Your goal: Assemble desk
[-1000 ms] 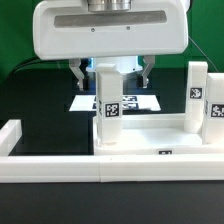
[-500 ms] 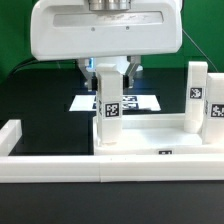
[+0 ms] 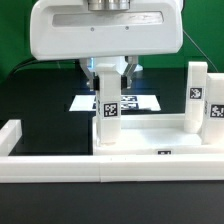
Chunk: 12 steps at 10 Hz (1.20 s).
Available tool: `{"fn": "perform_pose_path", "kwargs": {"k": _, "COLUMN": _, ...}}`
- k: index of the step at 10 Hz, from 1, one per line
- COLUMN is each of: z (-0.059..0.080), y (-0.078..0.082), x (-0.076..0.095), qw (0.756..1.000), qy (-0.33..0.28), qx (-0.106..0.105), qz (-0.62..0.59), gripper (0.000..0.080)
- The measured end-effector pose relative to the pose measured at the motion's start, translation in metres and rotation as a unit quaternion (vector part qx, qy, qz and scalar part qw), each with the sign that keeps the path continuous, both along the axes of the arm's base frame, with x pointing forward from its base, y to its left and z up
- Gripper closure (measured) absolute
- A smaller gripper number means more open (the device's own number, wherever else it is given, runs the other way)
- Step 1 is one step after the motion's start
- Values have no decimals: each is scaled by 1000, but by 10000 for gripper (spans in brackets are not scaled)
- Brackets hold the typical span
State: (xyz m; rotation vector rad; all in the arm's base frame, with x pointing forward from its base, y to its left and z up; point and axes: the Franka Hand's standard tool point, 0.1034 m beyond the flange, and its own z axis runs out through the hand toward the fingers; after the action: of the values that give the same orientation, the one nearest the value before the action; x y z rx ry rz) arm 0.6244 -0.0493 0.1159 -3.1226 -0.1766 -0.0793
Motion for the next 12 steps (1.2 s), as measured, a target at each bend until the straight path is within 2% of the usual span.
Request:
{"fn": "perform_pose_path", "kwargs": {"k": 2, "z": -1, "y": -5, "x": -2, "qw": 993, "qy": -2, "qx": 10, "qz": -121, "gripper": 512}}
{"fn": "perform_pose_path", "kwargs": {"k": 4, "z": -1, "y": -8, "x": -3, "qw": 968, "qy": -3, "qx": 21, "qz": -249, "gripper": 512}}
{"fn": "perform_pose_path", "kwargs": {"k": 6, "z": -2, "y": -4, "x": -2, "qw": 933, "qy": -11, "qx": 27, "qz": -358, "gripper": 512}}
{"fn": "perform_pose_path", "kwargs": {"k": 8, "z": -2, "y": -3, "x": -2, "qw": 871, "qy": -15, "qx": 32, "qz": -490, "gripper": 512}}
{"fn": "perform_pose_path", "kwargs": {"k": 10, "z": -2, "y": -4, "x": -2, "qw": 826, "qy": -11, "qx": 35, "qz": -562, "gripper": 512}}
{"fn": "perform_pose_path", "kwargs": {"k": 11, "z": -2, "y": -4, "x": -2, "qw": 816, "qy": -10, "qx": 36, "qz": -577, "gripper": 512}}
{"fn": "perform_pose_path", "kwargs": {"k": 12, "z": -3, "y": -3, "x": -2, "qw": 813, "qy": -10, "qx": 36, "qz": -582, "gripper": 429}}
